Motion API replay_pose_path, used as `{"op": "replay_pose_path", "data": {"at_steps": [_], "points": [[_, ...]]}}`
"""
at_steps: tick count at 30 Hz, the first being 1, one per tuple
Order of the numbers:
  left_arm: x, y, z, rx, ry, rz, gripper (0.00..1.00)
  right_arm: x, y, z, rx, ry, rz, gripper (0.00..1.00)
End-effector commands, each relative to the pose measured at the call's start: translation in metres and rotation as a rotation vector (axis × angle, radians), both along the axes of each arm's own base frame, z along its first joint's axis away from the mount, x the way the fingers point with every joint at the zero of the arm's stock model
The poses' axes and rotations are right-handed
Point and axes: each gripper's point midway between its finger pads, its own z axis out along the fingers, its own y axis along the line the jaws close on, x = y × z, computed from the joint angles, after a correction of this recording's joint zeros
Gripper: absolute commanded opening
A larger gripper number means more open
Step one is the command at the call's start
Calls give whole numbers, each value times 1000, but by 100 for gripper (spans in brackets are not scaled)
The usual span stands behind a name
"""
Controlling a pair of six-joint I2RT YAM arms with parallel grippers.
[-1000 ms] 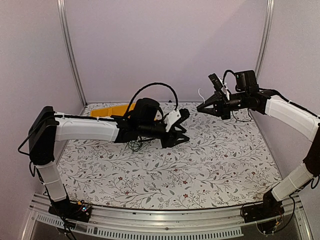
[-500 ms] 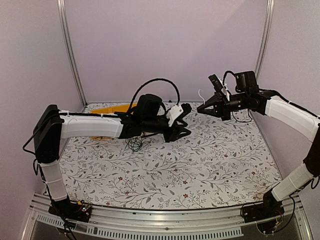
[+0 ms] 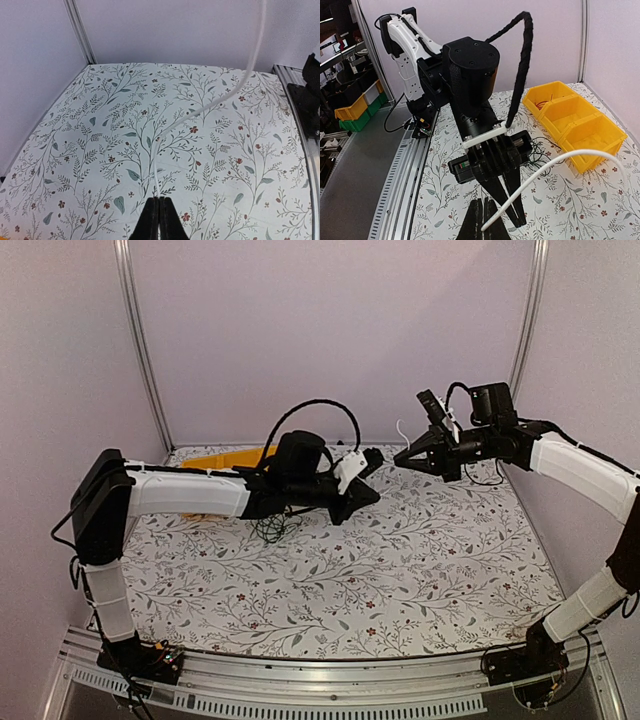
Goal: Untangle the cables
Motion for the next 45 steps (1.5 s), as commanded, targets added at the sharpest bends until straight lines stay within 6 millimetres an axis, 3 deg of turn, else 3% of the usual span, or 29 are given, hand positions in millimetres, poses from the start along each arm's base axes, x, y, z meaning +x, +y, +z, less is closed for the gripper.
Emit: {"op": "replay_pose_path", "data": {"at_steps": [1, 6, 13, 24, 30, 33, 39, 45], "points": [[17, 21, 27, -55, -51, 93, 0, -3, -1, 1, -3, -24, -6, 6], [20, 49, 37, -64, -49, 167, 0, 8, -2, -3, -33, -44, -63, 28], [26, 92, 59, -92, -44, 276, 0, 28, -14, -4, -72, -72, -159, 43], [58, 181, 116, -54, -104, 538, 0, 65, -47, -14, -175, -129, -359, 45], [84, 241, 148, -30, -133, 725, 0, 55, -54, -49, -247, -44, -364, 46], [91, 260, 159, -32, -145, 790, 0, 51, -60, -56, -264, -72, -384, 46], [109, 297, 163, -30, -167, 915, 0, 53, -60, -58, -266, -76, -384, 46], [131, 321, 140, -41, -144, 988, 0, 51, -58, -71, -270, -60, -363, 46]]}}
